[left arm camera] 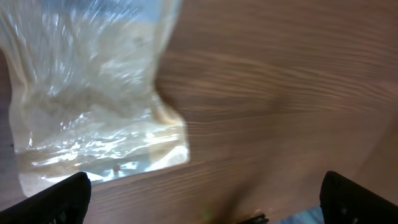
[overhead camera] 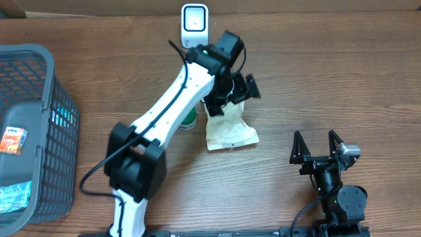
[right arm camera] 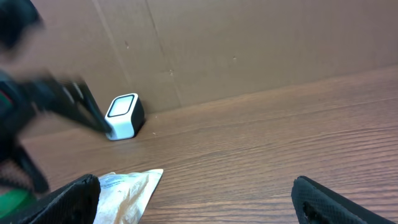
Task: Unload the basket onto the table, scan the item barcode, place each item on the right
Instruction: 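Lift the bag out and carry it toward the scanner, then release the bag on the table beside the jar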
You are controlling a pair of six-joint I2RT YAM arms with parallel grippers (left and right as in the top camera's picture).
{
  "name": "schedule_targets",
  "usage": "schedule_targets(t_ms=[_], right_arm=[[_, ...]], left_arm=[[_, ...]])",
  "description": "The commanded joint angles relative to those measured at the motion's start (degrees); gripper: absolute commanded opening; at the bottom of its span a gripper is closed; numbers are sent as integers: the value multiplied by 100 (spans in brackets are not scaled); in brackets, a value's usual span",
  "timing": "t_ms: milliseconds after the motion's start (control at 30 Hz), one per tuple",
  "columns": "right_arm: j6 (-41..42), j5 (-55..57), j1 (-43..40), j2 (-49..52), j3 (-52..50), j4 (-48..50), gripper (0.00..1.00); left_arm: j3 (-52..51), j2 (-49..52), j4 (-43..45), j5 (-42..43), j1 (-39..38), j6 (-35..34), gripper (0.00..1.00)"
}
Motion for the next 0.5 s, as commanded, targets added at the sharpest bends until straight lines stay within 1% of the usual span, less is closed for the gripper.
schedule_targets(t_ms=[0, 133, 267, 367, 400, 467], right_arm=[[22, -28, -11, -68, -57, 35, 100], [22, -28, -11, -68, -59, 35, 100], [22, -28, -11, -68, -59, 35, 100], [22, -28, -11, -68, -59, 35, 100], [22, -28, -11, -68, -57, 35, 100], [22, -28, -11, -68, -59, 35, 100]], left_arm=[[719, -942, -197, -542, 17, 1161, 100], [1255, -1556, -658, -1097, 221, 1687, 100], [1613, -2146, -1132, -1521, 732, 2234, 100], [1690, -2573, -1620, -1930, 1443, 2251, 100], [1690, -2747, -1888, -2061, 1926, 2253, 100], [1687, -2872, -2166, -2133, 2496, 2253, 100]])
